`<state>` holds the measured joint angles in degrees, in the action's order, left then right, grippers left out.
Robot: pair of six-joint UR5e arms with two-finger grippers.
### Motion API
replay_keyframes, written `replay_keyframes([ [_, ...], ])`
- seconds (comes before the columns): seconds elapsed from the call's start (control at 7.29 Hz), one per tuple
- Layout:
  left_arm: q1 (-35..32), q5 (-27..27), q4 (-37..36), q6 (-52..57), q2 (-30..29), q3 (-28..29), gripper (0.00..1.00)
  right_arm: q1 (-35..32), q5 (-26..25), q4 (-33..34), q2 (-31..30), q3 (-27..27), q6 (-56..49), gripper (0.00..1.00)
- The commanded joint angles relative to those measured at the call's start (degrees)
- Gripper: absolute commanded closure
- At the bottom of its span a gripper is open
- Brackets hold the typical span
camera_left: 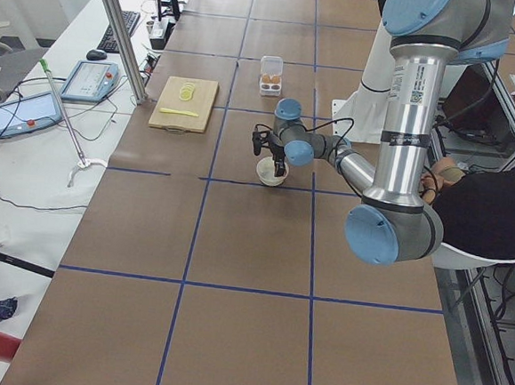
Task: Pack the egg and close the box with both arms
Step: 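Close the left gripper on the brown egg in the bowl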
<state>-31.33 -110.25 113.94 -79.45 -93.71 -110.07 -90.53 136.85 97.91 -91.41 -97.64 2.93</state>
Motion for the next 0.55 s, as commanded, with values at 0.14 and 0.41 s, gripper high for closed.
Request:
replay_keyframes([
  [0.14,0.6,0.1,-0.1,0.0,-1.0,1.4,0.21,0.0,0.0,-0.1,0.0,-0.1,0.1,0.0],
  [0.41,0.6,0.1,0.0,-0.1,-0.9,1.3,0.21,0.0,0.0,0.0,0.1,-0.2,0.1,0.0],
])
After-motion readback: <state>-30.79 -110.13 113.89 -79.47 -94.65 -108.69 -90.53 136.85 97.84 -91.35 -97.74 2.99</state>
